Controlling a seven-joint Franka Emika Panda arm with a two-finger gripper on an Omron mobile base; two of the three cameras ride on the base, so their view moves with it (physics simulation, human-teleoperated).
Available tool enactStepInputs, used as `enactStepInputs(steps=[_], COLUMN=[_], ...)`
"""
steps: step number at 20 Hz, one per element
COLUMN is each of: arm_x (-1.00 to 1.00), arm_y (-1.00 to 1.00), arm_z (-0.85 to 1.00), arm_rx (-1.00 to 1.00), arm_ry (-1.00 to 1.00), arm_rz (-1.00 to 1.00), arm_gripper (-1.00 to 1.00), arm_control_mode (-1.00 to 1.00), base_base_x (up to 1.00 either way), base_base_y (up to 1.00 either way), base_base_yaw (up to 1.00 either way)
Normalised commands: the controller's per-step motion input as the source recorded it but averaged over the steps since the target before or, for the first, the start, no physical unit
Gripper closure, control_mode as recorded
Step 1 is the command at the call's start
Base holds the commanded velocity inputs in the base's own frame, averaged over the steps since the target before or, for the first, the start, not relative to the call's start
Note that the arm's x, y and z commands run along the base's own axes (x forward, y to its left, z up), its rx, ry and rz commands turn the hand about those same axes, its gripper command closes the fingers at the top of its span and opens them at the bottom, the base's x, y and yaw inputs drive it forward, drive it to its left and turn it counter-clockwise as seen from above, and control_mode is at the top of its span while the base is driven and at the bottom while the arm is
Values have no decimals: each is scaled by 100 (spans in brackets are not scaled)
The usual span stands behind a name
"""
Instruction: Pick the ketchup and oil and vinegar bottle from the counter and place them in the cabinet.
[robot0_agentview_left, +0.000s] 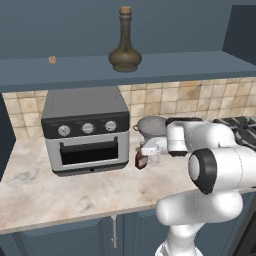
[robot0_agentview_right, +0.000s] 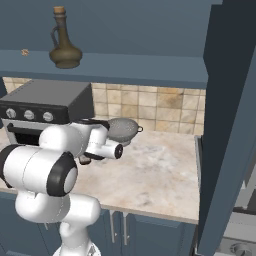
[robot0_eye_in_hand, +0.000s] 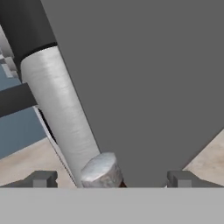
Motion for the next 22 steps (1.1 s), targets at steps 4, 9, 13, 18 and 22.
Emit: enactStepInputs(steps=[4, 9, 13, 18, 22], arm_x=[14, 13, 7, -1, -22], arm_y=[6, 3, 6, 3, 7], arm_z=[-12, -9, -3, 24, 79], arm_rx=[-1, 0, 0, 0, 0], arm_ry=[0, 0, -1, 0, 0], arm_rz=[-5, -4, -2, -4, -7], arm_gripper=[-100, -100, 100, 100, 100], arm_control_mode=[-100, -100, -100, -100, -100], base_base_x=[0, 0, 0, 0, 0], base_base_y=[0, 0, 0, 0, 0], base_base_yaw=[0, 0, 0, 0, 0])
